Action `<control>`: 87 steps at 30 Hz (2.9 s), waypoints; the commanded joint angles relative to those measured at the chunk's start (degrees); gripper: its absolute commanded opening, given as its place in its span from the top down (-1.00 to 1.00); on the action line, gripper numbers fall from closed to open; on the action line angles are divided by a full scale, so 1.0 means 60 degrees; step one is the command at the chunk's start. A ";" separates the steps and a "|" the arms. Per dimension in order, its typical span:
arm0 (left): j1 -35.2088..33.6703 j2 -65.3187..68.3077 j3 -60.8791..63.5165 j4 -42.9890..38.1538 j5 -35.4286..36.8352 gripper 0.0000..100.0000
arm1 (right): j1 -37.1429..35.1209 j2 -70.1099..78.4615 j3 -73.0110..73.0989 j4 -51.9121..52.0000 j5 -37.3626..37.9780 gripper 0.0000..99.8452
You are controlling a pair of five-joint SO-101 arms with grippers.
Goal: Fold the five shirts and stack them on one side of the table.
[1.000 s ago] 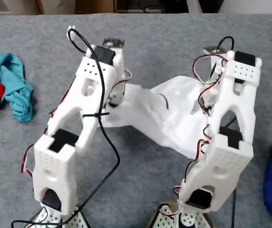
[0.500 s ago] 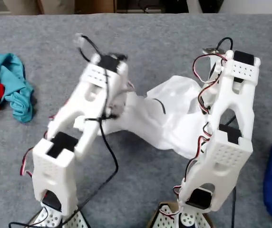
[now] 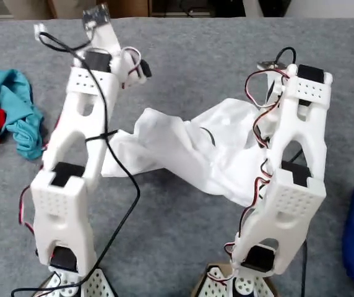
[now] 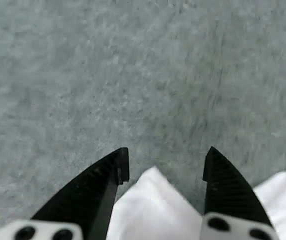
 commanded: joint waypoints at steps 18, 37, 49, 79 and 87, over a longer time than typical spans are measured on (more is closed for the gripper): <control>0.0952 0.3568 -0.5289 0.4293 0.0454 0.49 | -0.0168 -0.0022 -0.0388 0.0015 0.0088 0.99; 0.0879 0.4974 -0.6476 0.4234 0.0410 0.68 | -0.0139 -0.0022 -0.0388 0.0015 0.0088 0.99; 0.0908 0.5077 -0.6418 0.4190 0.0440 0.69 | -0.0125 -0.0022 -0.0388 0.0044 0.0088 0.99; 0.0923 0.4432 -0.8352 0.5201 0.0440 0.96 | -0.0212 -0.0110 -0.0667 0.0059 0.0044 0.99; 0.0908 0.2484 -1.0447 0.5553 0.0396 0.96 | -0.0374 -0.1150 -0.3480 0.0088 0.0000 0.99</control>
